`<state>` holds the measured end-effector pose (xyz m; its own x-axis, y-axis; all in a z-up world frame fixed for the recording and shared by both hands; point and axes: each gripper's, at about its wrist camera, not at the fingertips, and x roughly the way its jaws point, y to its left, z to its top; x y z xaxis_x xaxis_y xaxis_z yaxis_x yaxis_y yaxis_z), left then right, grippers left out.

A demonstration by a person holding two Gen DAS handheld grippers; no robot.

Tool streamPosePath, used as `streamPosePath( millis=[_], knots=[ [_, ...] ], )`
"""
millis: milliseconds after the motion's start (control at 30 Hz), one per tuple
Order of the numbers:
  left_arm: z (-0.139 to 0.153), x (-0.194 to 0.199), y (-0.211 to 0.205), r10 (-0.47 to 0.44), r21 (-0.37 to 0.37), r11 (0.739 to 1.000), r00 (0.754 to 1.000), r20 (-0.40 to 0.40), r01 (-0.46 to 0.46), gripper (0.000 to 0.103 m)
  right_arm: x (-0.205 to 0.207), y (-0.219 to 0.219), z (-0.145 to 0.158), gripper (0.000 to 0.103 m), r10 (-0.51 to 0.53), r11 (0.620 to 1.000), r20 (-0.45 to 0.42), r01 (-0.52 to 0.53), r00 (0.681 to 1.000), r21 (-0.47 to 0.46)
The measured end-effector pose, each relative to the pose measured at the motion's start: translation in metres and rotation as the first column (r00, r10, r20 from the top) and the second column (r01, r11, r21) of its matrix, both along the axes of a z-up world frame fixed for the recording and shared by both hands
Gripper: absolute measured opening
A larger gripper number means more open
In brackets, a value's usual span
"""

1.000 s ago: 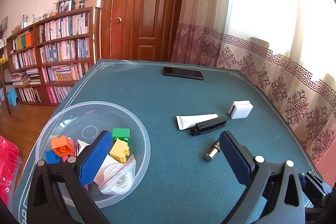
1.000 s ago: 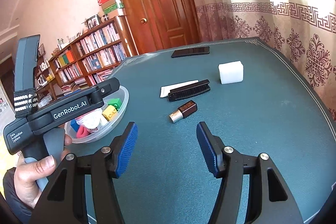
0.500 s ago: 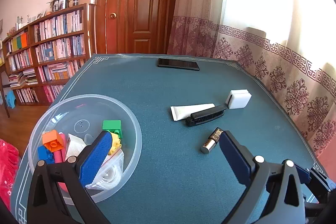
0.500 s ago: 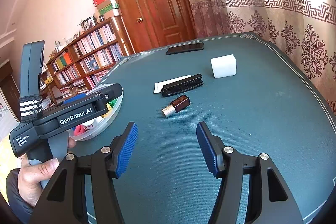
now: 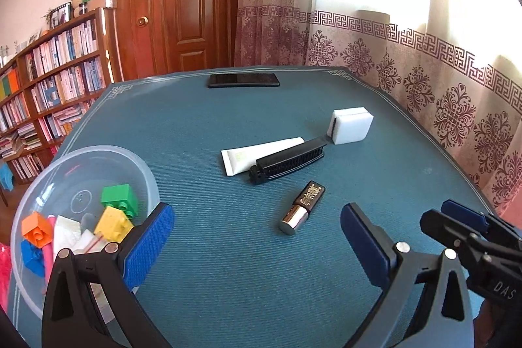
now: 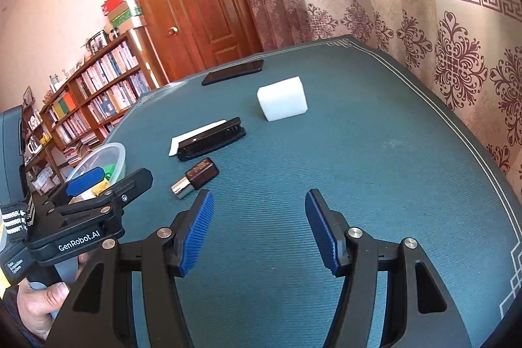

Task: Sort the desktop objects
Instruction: 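Close the left gripper on the gold-and-black lipstick tube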

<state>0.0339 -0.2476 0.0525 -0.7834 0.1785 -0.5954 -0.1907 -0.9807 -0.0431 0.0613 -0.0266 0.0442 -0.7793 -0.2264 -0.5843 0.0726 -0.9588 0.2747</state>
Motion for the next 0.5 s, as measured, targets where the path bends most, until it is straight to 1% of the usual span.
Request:
streamPosePath(
  millis=[67,167,267,367,433,500],
  knots=[
    [-0.004,-0.007,0.005,-0.008,0.013,1.0,1.0,0.018,0.008,0.102,-0.005,0.006,-0.003,0.062,-0.016,1.0,0.016,0.016,1.0,-0.005],
    [-0.008,-0.017,0.015,-0.032,0.006,0.999,0.999,0.036,0.032,0.101,-0.012,0.011,-0.005,0.062,-0.022,1.0,0.027,0.022,0.999,-0.011],
    [-0.011,-0.026,0.025,-0.069,-0.012,0.998,0.996,0.054,0.07,0.095,-0.017,0.011,-0.004,0.062,-0.014,1.0,0.028,0.014,1.0,-0.015],
    [-0.018,-0.039,0.033,-0.105,-0.011,0.994,0.991,0.087,0.106,0.085,-0.022,0.01,-0.003,0.062,-0.003,1.0,0.03,0.003,1.0,-0.012],
    [-0.027,-0.05,0.034,-0.111,0.005,0.994,0.985,0.131,0.112,0.073,-0.024,0.009,-0.003,0.062,0.002,1.0,0.031,-0.001,1.0,-0.008],
    [-0.036,-0.06,0.035,-0.115,0.024,0.993,0.978,0.172,0.112,0.066,-0.025,0.01,-0.002,0.062,0.001,1.0,0.032,-0.001,0.999,-0.003]
  ],
)
